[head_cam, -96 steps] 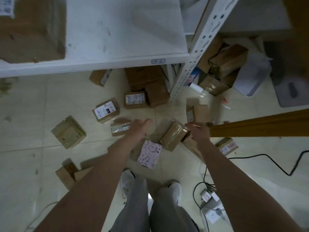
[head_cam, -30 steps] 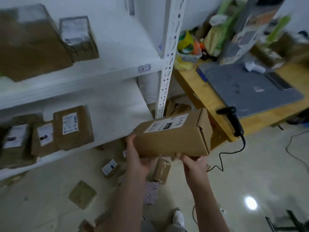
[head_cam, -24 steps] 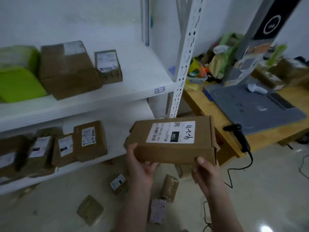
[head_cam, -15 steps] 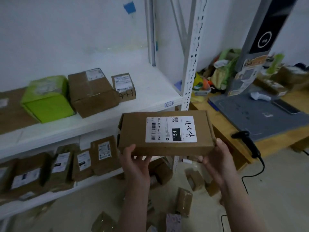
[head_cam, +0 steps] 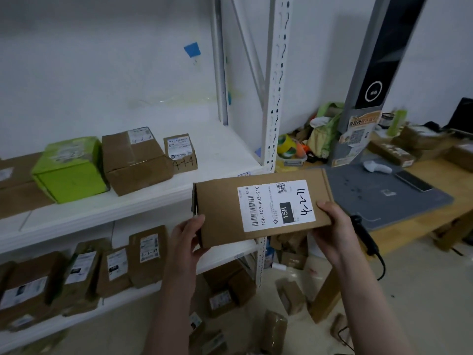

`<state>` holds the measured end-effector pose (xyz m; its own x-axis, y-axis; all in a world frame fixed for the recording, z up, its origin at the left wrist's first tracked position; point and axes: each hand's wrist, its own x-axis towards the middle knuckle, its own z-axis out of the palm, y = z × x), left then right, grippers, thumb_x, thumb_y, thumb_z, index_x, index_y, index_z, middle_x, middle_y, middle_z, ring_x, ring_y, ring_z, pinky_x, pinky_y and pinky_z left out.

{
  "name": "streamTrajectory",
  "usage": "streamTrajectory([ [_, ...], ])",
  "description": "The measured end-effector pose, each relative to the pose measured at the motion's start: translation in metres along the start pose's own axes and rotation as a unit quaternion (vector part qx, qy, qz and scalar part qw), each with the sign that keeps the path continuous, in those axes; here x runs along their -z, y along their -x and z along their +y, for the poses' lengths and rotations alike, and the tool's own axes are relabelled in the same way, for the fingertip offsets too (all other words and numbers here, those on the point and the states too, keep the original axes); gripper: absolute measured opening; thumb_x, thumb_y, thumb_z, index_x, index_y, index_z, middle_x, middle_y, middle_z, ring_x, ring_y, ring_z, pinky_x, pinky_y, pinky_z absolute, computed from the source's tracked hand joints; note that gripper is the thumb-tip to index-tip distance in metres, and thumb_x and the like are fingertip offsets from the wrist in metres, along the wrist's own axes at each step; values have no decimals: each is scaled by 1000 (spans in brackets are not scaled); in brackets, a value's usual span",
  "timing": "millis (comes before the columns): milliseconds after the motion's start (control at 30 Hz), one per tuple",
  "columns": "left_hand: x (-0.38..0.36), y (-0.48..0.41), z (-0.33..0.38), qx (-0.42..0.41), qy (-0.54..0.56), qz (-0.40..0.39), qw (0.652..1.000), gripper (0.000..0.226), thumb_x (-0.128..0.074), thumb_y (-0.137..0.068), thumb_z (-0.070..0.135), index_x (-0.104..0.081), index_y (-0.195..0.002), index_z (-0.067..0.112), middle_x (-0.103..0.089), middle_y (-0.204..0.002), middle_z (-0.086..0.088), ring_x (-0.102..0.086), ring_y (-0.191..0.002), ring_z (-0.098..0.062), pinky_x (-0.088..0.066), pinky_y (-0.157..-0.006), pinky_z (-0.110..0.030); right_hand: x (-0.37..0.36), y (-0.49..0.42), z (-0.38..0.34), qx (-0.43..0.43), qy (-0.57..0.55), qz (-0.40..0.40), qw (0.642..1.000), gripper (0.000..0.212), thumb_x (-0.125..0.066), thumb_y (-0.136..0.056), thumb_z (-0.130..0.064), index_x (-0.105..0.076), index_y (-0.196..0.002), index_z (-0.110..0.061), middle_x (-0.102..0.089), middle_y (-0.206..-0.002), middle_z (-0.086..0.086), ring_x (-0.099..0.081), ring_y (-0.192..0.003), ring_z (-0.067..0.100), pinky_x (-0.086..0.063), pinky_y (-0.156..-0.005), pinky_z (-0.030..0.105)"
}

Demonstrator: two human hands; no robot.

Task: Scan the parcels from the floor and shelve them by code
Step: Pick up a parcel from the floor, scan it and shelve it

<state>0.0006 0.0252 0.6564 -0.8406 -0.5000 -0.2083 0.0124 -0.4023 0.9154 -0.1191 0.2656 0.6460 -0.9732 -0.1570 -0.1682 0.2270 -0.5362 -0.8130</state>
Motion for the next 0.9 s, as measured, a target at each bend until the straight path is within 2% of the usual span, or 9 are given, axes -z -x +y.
streamTrajectory([
  [100,-6,-1,-7,10,-25,-17,999,51,-84,-63,33,-62,-106,19,-68,-108,-9,-64,-102,-25,-52,-93,-48,-2,-9,-13,19,-7,2,1000,43,-72,-67,-26,-59,-105,-9,-70,-93,11,-68,-77,22,-55,-69,32],
  [200,-21,-2,-17,5,-24,-13,1000,41,-77,-61,27,-62,-98,17,-70,-101,-9,-66,-96,-27,-53,-93,-53,-1,-27,-20,40,-32,31,998,81,-81,-57,-35,-55,-129,-8,-68,-109,14,-66,-96,29,-51,-91,48],
  [233,-28,-2,-22,0,-15,-8,1000,41,-79,-61,23,-61,-97,17,-70,-99,-9,-66,-96,-28,-53,-94,-54,-1,-32,-23,45,-42,31,998,76,-80,-64,-34,-55,-131,-9,-70,-106,12,-67,-94,28,-53,-89,46],
  [300,-46,-5,-33,-6,-4,2,1000,42,-78,-62,25,-61,-100,17,-69,-102,-10,-65,-100,-29,-53,-93,-53,3,-45,-29,45,-65,9,997,33,-69,-85,-25,-61,-114,-11,-74,-89,5,-69,-79,21,-55,-75,37],
  [367,-70,-9,-46,-2,10,11,1000,50,-72,-62,31,-62,-109,16,-68,-107,-11,-65,-103,-29,-54,-90,-49,8,-59,-35,22,-69,-23,997,7,-59,-93,-19,-62,-98,-15,-75,-82,2,-69,-79,20,-54,-77,38],
  [467,-106,-17,-63,4,55,29,998,58,-79,-61,25,-60,-114,13,-69,-109,-13,-66,-100,-29,-55,-85,-46,13,-78,-44,-18,-36,-63,997,22,-63,-86,-25,-63,-105,-15,-74,-93,4,-71,-89,25,-58,-82,44],
  [600,-143,-26,-78,-5,85,43,995,51,-73,-64,24,-59,-112,12,-68,-109,-11,-66,-98,-26,-55,-79,-40,22,-108,-62,-43,0,-86,995,8,-55,-95,-19,-63,-95,-17,-73,-81,0,-68,-65,15,-55,-51,27],
  [767,-168,-45,-91,-20,115,76,990,56,-83,-68,22,-57,-115,8,-66,-118,-15,-64,-108,-31,-54,-95,-53,39,-133,-85,-46,17,-123,991,14,-51,-97,-16,-65,-96,-15,-74,-79,3,-70,-75,22,-58,-63,34],
  [900,-192,-58,-100,-54,209,107,971,61,-74,-74,34,-53,-125,9,-63,-119,-14,-65,-109,-26,-54,-94,-46,54,-142,-87,-78,-45,-131,987,16,-48,-96,-14,-64,-98,-10,-75,-77,4,-73,-75,21,-59,-73,39],
])
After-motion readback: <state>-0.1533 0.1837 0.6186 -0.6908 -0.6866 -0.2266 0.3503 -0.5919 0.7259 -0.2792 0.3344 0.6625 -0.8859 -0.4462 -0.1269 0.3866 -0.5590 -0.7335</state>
